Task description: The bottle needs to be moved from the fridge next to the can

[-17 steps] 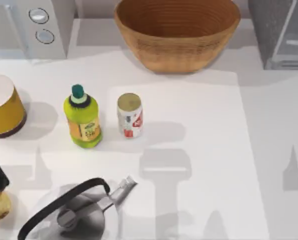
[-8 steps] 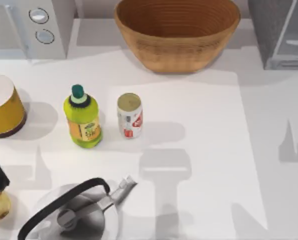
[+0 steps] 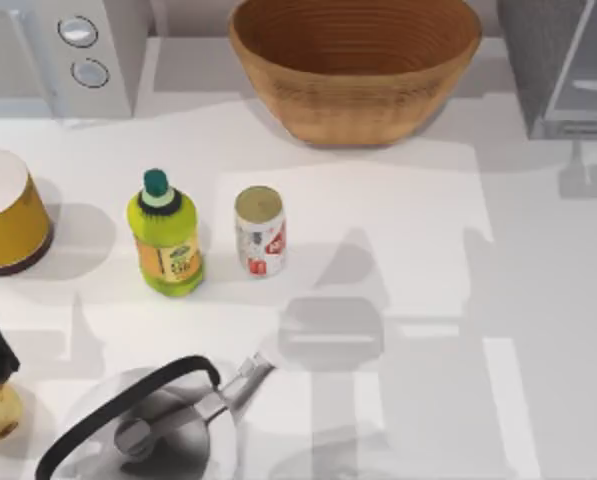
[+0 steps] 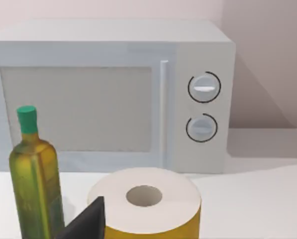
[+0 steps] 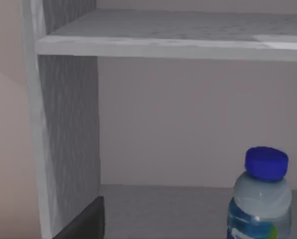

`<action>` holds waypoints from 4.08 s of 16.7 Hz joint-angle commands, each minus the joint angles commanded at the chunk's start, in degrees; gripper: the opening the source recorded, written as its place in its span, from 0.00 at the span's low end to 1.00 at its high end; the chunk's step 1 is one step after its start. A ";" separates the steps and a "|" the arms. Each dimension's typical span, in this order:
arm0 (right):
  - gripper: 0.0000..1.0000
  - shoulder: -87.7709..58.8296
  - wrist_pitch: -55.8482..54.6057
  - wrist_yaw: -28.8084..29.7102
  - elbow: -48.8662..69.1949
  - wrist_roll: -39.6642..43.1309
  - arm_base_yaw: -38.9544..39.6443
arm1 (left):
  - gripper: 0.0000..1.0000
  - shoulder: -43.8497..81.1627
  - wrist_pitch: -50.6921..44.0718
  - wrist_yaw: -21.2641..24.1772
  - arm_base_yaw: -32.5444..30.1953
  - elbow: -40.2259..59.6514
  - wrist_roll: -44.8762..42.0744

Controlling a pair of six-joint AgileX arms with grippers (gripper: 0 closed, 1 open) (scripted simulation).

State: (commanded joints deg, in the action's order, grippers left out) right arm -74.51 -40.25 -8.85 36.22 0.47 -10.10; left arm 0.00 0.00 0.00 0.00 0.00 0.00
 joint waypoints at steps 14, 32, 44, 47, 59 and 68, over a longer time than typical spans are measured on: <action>1.00 -51.85 -26.13 -5.74 23.51 0.30 -6.56 | 1.00 0.00 0.00 0.00 0.00 0.00 0.00; 1.00 -60.34 -17.51 -3.74 40.57 0.38 -4.65 | 1.00 0.00 0.00 0.00 0.00 0.00 0.00; 0.10 -60.34 -17.51 -3.74 40.57 0.38 -4.65 | 1.00 0.00 0.00 0.00 0.00 0.00 0.00; 0.00 -60.34 -17.51 -3.74 40.57 0.38 -4.65 | 1.00 0.00 0.00 0.00 0.00 0.00 0.00; 0.00 -56.14 -12.51 -3.79 41.30 0.26 -4.83 | 1.00 0.00 0.00 0.00 0.00 0.00 0.00; 0.00 -52.87 -9.56 -3.97 41.04 0.14 -5.05 | 1.00 0.00 0.00 0.00 0.00 0.00 0.00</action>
State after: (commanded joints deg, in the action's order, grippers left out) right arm -127.38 -49.81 -12.82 77.26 0.61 -15.15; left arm 0.00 0.00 0.00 0.00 0.00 0.00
